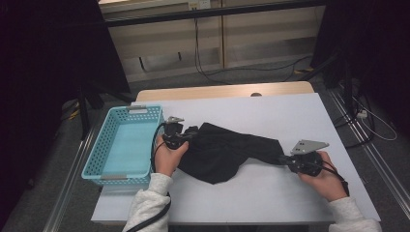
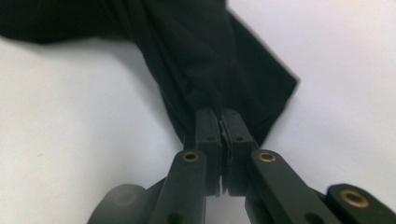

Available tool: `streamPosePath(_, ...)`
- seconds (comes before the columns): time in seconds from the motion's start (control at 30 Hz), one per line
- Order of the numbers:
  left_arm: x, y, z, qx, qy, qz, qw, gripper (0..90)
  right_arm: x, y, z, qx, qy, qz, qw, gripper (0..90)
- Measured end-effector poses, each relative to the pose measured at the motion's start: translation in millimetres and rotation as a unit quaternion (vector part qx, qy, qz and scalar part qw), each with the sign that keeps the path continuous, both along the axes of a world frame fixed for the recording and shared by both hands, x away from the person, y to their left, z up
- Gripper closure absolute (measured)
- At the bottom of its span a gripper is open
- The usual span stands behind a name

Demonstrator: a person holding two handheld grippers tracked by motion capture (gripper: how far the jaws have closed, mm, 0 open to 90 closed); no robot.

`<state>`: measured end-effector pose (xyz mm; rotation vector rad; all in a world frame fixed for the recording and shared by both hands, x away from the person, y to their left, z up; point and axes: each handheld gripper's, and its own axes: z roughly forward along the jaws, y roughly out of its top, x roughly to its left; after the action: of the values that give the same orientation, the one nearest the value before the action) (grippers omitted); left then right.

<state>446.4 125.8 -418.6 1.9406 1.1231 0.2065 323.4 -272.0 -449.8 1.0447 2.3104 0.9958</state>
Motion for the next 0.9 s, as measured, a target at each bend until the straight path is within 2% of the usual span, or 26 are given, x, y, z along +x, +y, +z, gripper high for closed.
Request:
streamPosePath(0.1,-0.8,0.7,0.6,-0.002,-0.002,-0.001,1.0,84.7,0.9,0.7,0.6,0.009,0.007,-0.005,0.9999,80.4)
streamPosePath(0.13,-1.0,1.0,0.1,-0.007,-0.003,-0.003,1.0,84.6,2.4,-2.8,4.1,0.04,0.005,-0.028,0.9988,70.9)
streamPosePath(0.17,-1.0,0.8,-0.6,-0.008,-0.003,-0.003,1.0,84.6,3.6,-5.7,6.5,0.053,0.004,-0.037,0.9979,67.7)
streamPosePath(0.23,-1.2,1.0,-1.9,-0.006,-0.002,-0.006,1.0,84.6,5.7,-11.0,12.0,0.077,-0.002,-0.066,0.9948,56.6)
streamPosePath(0.27,-1.7,1.0,-2.3,-0.008,0.0,-0.004,1.0,84.6,6.8,-13.9,15.1,0.086,-0.002,-0.077,0.9933,56.7)
streamPosePath(0.33,-2.6,1.5,-3.3,-0.006,0.0,-0.004,1.0,84.6,10.3,-18.9,20.5,0.104,-0.009,-0.103,0.9891,50.9)
streamPosePath(0.37,-2.6,1.5,-3.3,-0.006,0.0,-0.004,1.0,84.6,10.3,-18.9,20.5,0.104,-0.009,-0.103,0.9891,50.9)
streamPosePath(0.4,-4.0,2.0,-4.3,-0.004,0.002,-0.005,1.0,84.5,15.9,-22.2,22.9,0.119,-0.018,-0.119,0.9856,50.1)
streamPosePath(0.43,-4.0,2.0,-4.3,-0.004,0.002,-0.005,1.0,84.5,15.9,-22.2,22.9,0.119,-0.018,-0.119,0.9856,50.1)
streamPosePath(0.47,-5.6,2.9,-4.8,-0.008,0.003,-0.004,1.0,84.5,24.5,-22.1,20.0,0.109,-0.016,-0.142,0.9838,50.1)
streamPosePath(0.5,-6.2,4.1,-4.3,-0.006,0.004,-0.006,1.0,84.6,29.6,-21.2,16.8,0.099,-0.003,-0.157,0.9827,50.5)
streamPosePath(0.53,-6.2,4.1,-4.3,-0.006,0.004,-0.006,1.0,84.5,34.9,-19.2,13.3,0.089,0.0,-0.16,0.9831,50.8)
streamPosePath(0.6,-6.7,5.6,-3.8,-0.011,0.001,-0.004,0.9999,84.4,39.5,-16.4,9.8,0.088,0.006,-0.158,0.9835,51.8)
streamPosePath(0.63,-6.2,5.7,-4.3,-0.012,0.003,-0.004,0.9999,84.4,48.0,-10.1,3.2,0.09,0.019,-0.163,0.9824,52.0)
streamPosePath(0.7,-5.7,5.6,-4.8,-0.013,0.006,-0.004,0.9999,84.4,54.7,-4.2,-3.7,0.085,0.032,-0.159,0.9831,52.6)
streamPosePath(0.73,-4.5,5.5,-5.5,-0.012,0.012,-0.007,0.9998,84.5,57.4,-1.9,-7.1,0.088,0.045,-0.156,0.9827,54.5)
streamPosePath(0.77,-3.3,5.1,-6.3,-0.015,0.014,-0.005,0.9998,84.5,57.4,-1.9,-7.1,0.088,0.045,-0.156,0.9827,54.5)
streamPosePath(0.8,-1.6,4.8,-7.3,-0.014,0.016,-0.006,0.9997,84.6,60.6,2.0,-13.0,0.081,0.059,-0.152,0.9833,56.3)
streamPosePath(0.9,-1.5,4.2,-8.5,-0.014,0.017,-0.004,0.9997,84.6,60.3,5.1,-14.1,0.067,0.047,-0.151,0.9852,65.2)
